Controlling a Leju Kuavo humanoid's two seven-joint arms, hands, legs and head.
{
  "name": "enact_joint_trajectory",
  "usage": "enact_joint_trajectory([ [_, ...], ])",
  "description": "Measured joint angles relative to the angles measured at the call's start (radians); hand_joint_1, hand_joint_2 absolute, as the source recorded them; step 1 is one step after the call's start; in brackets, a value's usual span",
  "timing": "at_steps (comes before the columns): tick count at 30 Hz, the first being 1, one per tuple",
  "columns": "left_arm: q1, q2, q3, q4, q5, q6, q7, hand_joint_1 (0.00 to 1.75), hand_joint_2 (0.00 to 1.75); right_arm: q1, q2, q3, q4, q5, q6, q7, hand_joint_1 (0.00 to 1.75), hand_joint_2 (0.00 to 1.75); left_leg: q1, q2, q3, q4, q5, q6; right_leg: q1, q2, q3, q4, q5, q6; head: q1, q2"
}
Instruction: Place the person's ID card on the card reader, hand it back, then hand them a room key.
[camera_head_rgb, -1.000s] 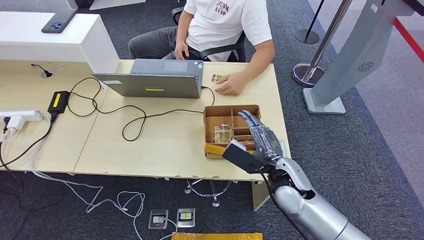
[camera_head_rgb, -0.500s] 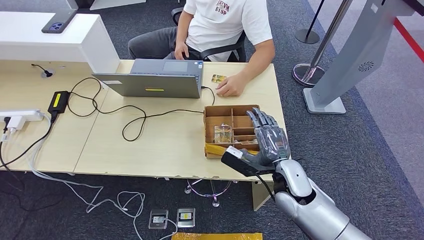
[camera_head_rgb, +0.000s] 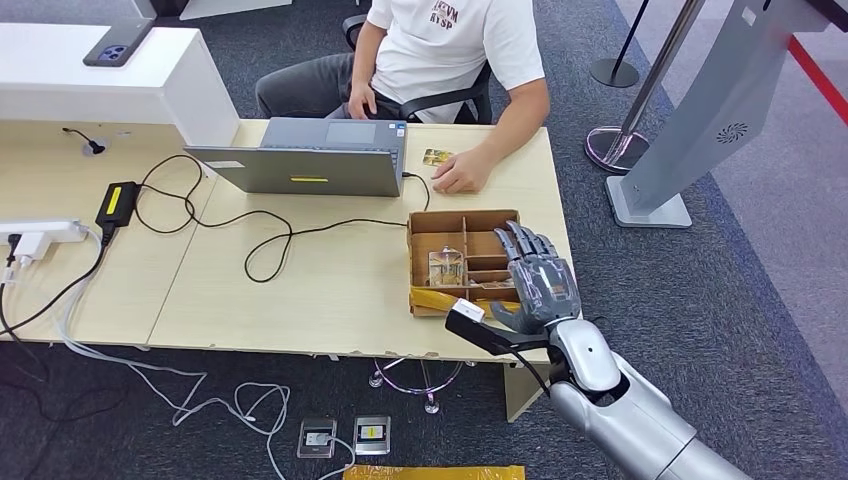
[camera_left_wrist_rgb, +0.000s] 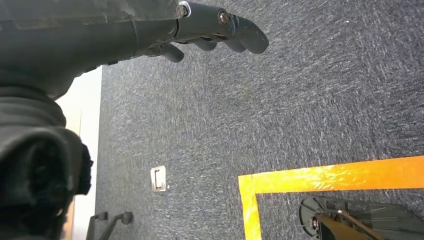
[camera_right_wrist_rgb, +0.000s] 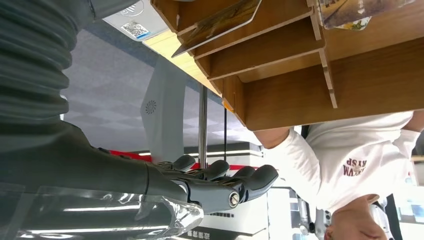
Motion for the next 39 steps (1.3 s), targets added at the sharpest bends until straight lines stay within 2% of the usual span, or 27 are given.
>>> enact_joint_trajectory([
  [16,0.0,0.002,0.0,0.0,0.014,0.001,0.0,0.0,0.0,-0.041,0.035,0.038,0.104,-0.02,0.018,-0.012,0.0,1.75,0.0,0.0,0.0,0.0,0.0,0.0,0.0,0.0,0.0,0.0,0.0,0.0,0.0,0.0],
  [36,0.0,0.008,0.0,-0.008,0.02,0.002,0.0,0.0,0.0,-0.054,0.05,0.062,0.172,-0.055,0.015,-0.003,0.0,1.75,0.0,0.0,0.0,0.0,0.0,0.0,0.0,0.0,0.0,0.0,0.0,0.0,0.0,0.0],
  [37,0.0,0.008,0.0,-0.008,0.02,0.002,0.0,0.0,0.0,-0.054,0.05,0.062,0.174,-0.056,0.014,-0.002,0.03,1.75,0.0,0.0,0.0,0.0,0.0,0.0,0.0,0.0,0.0,0.0,0.0,0.0,0.0,0.0],
  [39,0.0,0.008,0.0,-0.008,0.02,0.001,0.0,0.0,0.0,-0.054,0.05,0.062,0.178,-0.056,0.013,-0.001,0.79,1.75,0.0,0.0,0.0,0.0,0.0,0.0,0.0,0.0,0.0,0.0,0.0,0.0,0.0,0.0],
])
